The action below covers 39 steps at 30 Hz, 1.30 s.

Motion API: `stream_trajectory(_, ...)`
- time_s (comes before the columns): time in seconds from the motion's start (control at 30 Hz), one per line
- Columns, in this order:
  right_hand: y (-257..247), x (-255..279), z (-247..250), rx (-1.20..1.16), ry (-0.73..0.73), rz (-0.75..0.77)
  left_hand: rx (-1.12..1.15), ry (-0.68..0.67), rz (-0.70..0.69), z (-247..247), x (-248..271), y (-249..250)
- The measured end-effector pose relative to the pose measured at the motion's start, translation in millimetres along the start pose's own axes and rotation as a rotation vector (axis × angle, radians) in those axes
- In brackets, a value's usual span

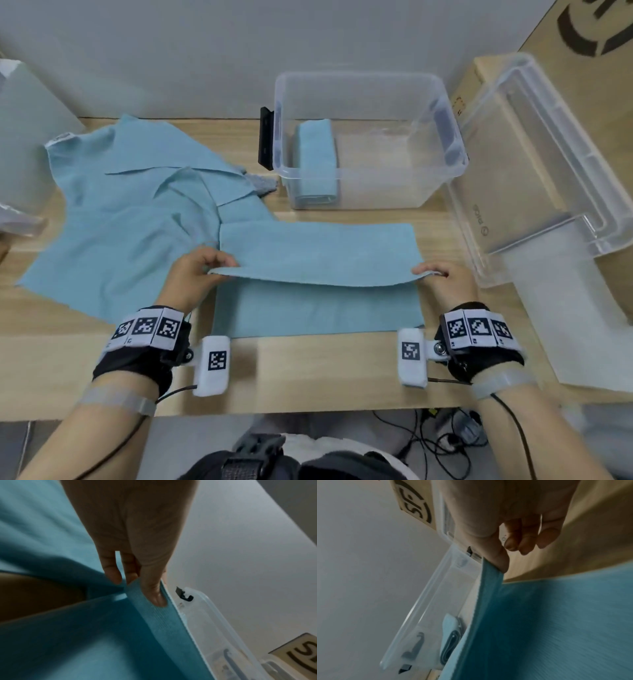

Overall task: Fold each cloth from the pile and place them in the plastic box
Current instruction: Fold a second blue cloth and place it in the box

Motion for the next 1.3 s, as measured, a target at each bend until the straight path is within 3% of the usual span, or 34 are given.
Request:
stream_trajectory(0.1, 32.2, 7.8, -15.0, -0.061, -0.093, -0.184, -0.141, 0.032, 0.042, 0.5, 11.3, -21.6)
stream_trajectory(0.17, 37.8, 10.5, -22.2, -0.156, -0.125, -0.257, -0.112, 0.063, 0.120, 1.2, 16.4, -36.1)
stream_trajectory(0.33, 38.1, 15.1, -22.3, -0.341, -0.119, -0.349, 0.392, 0.021, 0.414, -19.7, 33.2, -52.5)
stream_trajectory(0.47, 38.4, 17.9, -14.1, -0.299, -0.052, -0.287, 0.474, 0.008, 0.472, -21.4, 40.8, -60.5)
stream_trajectory(0.67, 35.7, 20.9, -5.6, -0.051, 0.018, -0.118, 0.264, 0.007, 0.387, -17.5, 39.5, -58.2)
stream_trajectory(0.93, 22.5, 30.9, -10.2, 0.164, 0.002, 0.075, 0.076, -0.068, 0.302, -17.5, 36.0, -57.3)
stream_trajectory(1.3, 16.3, 32.4, -14.5, 0.251, -0.008, 0.198, -0.261, -0.062, 0.223, -13.6, 33.9, -48.7)
Point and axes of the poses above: each hand's wrist, its own x-axis away from the middle knuckle, its own z-axis out of the back of the hand, y = z × x, the point moved 9 cm from there along -x, towards the middle knuckle, and after that the axes turned 8 degrees about y, right-handed, at the moved point
